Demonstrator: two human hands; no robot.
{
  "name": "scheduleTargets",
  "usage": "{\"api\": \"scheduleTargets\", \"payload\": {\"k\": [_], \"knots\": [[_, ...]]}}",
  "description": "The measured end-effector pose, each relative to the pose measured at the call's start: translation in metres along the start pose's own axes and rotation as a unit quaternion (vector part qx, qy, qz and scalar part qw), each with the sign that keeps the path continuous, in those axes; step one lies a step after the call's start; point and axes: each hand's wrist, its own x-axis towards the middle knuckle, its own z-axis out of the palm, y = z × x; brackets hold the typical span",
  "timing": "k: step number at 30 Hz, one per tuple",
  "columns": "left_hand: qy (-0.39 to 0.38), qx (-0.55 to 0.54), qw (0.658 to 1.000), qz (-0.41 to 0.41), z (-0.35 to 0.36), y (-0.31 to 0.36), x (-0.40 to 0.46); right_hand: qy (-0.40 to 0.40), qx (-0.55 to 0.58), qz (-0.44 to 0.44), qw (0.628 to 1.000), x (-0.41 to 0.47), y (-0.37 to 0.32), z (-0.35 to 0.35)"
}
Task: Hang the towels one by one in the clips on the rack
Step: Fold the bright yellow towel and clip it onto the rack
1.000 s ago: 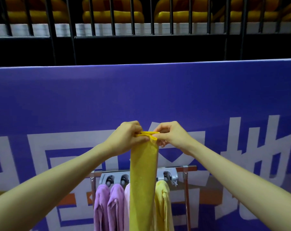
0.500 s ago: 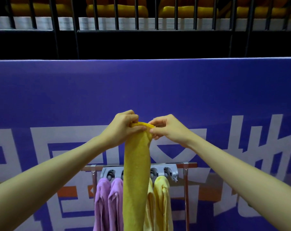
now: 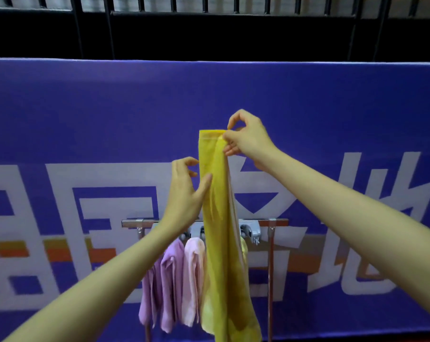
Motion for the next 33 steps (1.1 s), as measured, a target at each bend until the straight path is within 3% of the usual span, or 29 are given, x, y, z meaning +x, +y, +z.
{"api": "scheduleTargets", "payload": {"k": [7, 15, 20, 22, 27, 29, 33], "knots": [[-0.128, 0.103, 0.983, -0.082, 0.037, -0.027, -0.055, 0.062, 0.044, 0.029, 0.997, 0.003, -0.012, -0.004], [-0.097, 0.133, 0.984, -0.070, 0.035, -0.044, -0.055, 0.120, 0.090, 0.061, 0.987, -0.002, -0.010, -0.009], [-0.118, 0.137, 0.983, 0.038, 0.025, -0.049, -0.067, 0.120, 0.164, 0.100, 0.974, -0.005, -0.010, -0.007], [-0.139, 0.156, 0.978, 0.013, 0.030, -0.048, -0.074, 0.110, 0.171, 0.114, 0.972, -0.007, -0.010, 0.000], [-0.105, 0.211, 0.970, -0.060, 0.046, -0.047, -0.084, 0.113, 0.196, 0.124, 0.966, -0.009, -0.009, 0.020], [-0.097, 0.196, 0.973, -0.072, 0.048, -0.051, -0.084, 0.122, 0.187, 0.109, 0.969, -0.009, -0.010, 0.022], [-0.067, 0.052, 0.988, -0.127, 0.046, -0.062, -0.090, 0.148, 0.179, 0.089, 0.969, -0.008, -0.013, 0.016]]}}
